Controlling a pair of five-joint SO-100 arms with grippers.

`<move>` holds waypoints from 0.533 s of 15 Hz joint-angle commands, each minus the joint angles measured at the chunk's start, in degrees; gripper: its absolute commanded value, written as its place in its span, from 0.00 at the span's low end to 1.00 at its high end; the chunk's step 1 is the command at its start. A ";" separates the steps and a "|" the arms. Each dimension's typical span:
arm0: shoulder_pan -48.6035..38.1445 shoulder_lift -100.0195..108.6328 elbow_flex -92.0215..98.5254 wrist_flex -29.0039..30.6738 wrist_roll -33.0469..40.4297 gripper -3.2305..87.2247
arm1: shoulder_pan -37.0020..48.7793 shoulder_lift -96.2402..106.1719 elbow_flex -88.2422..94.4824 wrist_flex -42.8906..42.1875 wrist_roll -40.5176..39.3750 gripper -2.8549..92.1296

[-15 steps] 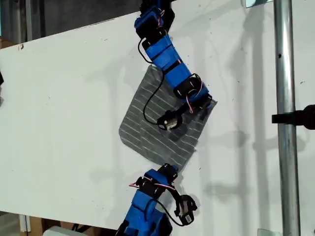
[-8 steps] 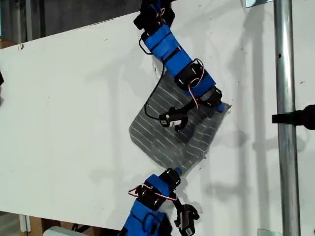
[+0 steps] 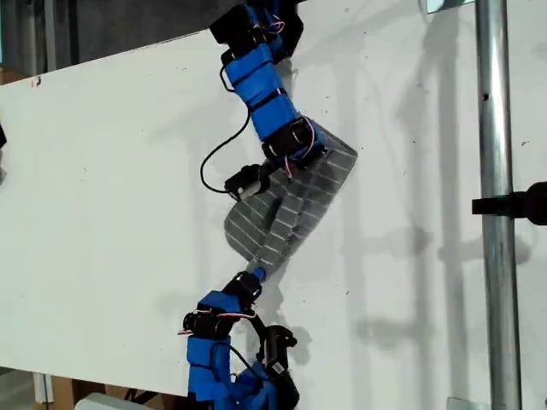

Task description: Grasp corners of a towel and fold twice.

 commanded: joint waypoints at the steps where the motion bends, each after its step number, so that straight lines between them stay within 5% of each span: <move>1: -6.77 -0.70 -4.04 -0.62 7.12 0.00 | 2.72 10.55 7.47 4.13 1.93 0.03; 4: -13.62 -8.79 -14.33 -0.70 14.59 0.00 | 6.77 16.00 14.24 13.18 5.01 0.03; 8: -18.46 -19.95 -31.64 0.35 24.43 0.00 | 10.11 25.49 23.38 14.41 9.84 0.03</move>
